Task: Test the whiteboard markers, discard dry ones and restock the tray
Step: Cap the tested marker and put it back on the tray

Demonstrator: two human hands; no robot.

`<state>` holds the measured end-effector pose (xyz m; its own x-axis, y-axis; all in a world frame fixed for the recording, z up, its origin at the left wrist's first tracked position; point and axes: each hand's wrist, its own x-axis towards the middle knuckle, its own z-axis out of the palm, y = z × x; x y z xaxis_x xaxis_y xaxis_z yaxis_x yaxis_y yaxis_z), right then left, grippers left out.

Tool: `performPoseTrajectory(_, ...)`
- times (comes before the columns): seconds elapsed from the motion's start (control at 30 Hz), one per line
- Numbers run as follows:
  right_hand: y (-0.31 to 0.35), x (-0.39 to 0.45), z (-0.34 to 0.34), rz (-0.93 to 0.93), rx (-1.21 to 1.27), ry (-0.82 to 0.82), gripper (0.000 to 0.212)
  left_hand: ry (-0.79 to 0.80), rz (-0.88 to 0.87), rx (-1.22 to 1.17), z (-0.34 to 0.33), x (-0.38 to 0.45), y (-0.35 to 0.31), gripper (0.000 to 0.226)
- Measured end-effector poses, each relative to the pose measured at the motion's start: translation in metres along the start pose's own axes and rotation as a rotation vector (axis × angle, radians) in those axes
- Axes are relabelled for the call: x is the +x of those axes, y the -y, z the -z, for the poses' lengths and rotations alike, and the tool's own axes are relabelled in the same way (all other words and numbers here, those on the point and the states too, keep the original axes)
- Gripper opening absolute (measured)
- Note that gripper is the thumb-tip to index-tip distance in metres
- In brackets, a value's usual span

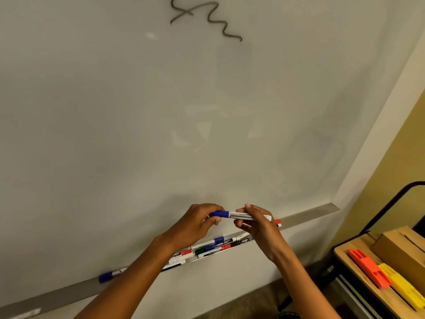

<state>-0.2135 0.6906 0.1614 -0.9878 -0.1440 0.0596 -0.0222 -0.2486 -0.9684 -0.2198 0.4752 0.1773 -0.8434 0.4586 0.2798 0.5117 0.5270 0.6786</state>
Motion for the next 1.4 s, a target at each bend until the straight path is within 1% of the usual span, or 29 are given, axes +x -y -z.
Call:
performPoseTrajectory(0.07,-0.008,-0.005,0.007,-0.076,0.089,-0.030,0.037,0.049,-0.002,-0.043,-0.013,-0.002,-0.005,0.018)
performPoseTrajectory(0.2,-0.029,-0.014,0.014,-0.206,0.257,-0.112,0.040,0.045,0.005,-0.124,-0.046,-0.003,-0.019,0.016)
performPoseTrajectory(0.27,-0.037,-0.020,0.015,-0.229,0.332,-0.159,0.039,0.016,0.011,-0.143,-0.064,0.000,-0.023,0.015)
performPoseTrajectory(0.33,-0.042,-0.026,0.018,-0.231,0.389,-0.202,0.038,-0.001,0.026,-0.168,-0.079,0.001,-0.023,0.009)
performPoseTrajectory(0.4,-0.048,-0.033,0.025,-0.231,0.408,-0.229,0.041,0.034,0.044,-0.192,-0.093,0.003,-0.021,0.005)
performPoseTrajectory(0.53,-0.053,-0.050,0.042,-0.241,0.366,-0.301,0.045,0.116,0.040,-0.179,-0.118,0.007,-0.017,0.013)
performPoseTrajectory(0.63,-0.056,-0.065,0.057,-0.240,0.399,-0.386,0.042,0.176,0.007,-0.149,-0.138,0.011,-0.018,0.013)
performPoseTrajectory(0.73,-0.067,-0.077,0.078,-0.247,0.367,-0.447,0.040,0.252,0.002,-0.197,-0.159,0.016,-0.020,0.015)
performPoseTrajectory(0.8,-0.072,-0.087,0.094,-0.242,0.298,-0.464,0.042,0.304,0.010,-0.214,-0.175,0.021,-0.020,0.015)
performPoseTrajectory(0.87,-0.077,-0.098,0.109,-0.219,0.158,-0.474,0.049,0.323,0.006,-0.191,-0.192,0.027,-0.016,0.017)
performPoseTrajectory(0.93,-0.081,-0.111,0.121,-0.204,-0.016,-0.510,0.051,0.348,0.012,-0.086,-0.211,0.032,-0.012,0.035)
performPoseTrajectory(1.0,-0.087,-0.124,0.129,-0.189,-0.182,-0.570,0.044,0.386,0.018,0.080,-0.229,0.034,-0.011,0.056)
performPoseTrajectory(1.07,-0.100,-0.138,0.141,-0.153,-0.375,-0.631,0.032,0.439,-0.004,0.243,-0.247,0.033,-0.011,0.069)
performPoseTrajectory(1.13,-0.121,-0.154,0.159,-0.154,-0.571,-0.658,0.023,0.512,-0.024,0.357,-0.265,0.029,-0.010,0.081)
performPoseTrajectory(1.17,-0.132,-0.162,0.166,-0.182,-0.664,-0.659,0.025,0.540,-0.036,0.402,-0.273,0.027,-0.008,0.089)
performPoseTrajectory(1.23,-0.154,-0.178,0.180,-0.273,-0.818,-0.681,0.040,0.578,-0.075,0.471,-0.292,0.023,-0.007,0.102)
performPoseTrajectory(1.3,-0.170,-0.191,0.190,-0.359,-0.956,-0.698,0.049,0.611,-0.103,0.506,-0.306,0.020,-0.008,0.105)
performPoseTrajectory(1.4,-0.185,-0.204,0.196,-0.450,-1.077,-0.731,0.053,0.646,-0.132,0.514,-0.322,0.017,-0.011,0.106)
